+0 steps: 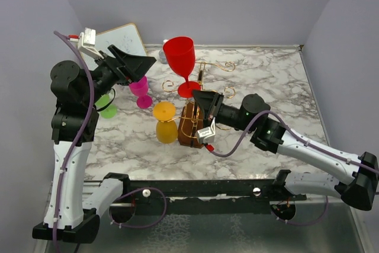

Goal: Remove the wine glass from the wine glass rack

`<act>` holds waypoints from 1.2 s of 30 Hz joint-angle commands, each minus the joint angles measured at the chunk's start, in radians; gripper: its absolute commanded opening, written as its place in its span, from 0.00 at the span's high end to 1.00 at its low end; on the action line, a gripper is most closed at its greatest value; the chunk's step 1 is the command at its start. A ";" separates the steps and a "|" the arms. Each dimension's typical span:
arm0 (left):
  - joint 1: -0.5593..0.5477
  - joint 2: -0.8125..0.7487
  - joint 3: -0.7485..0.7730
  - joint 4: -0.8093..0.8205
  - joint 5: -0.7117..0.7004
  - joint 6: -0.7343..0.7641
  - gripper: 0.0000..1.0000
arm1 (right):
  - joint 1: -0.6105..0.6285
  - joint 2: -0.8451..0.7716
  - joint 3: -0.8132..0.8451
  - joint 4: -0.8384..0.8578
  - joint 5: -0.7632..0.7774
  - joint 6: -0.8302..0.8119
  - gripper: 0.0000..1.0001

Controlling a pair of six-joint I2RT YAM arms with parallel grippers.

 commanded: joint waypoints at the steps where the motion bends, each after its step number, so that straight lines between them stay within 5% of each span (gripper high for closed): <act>1: 0.002 -0.021 0.021 0.087 0.119 -0.105 0.19 | 0.022 -0.046 -0.076 0.112 0.149 -0.312 0.99; 13: -0.011 -0.024 0.082 -0.134 0.112 -0.064 0.21 | 0.066 -0.069 -0.146 0.134 0.245 -0.573 0.99; 36: -0.026 -0.043 0.144 -0.350 0.114 -0.007 0.24 | 0.164 0.005 -0.088 0.038 0.297 -0.694 0.99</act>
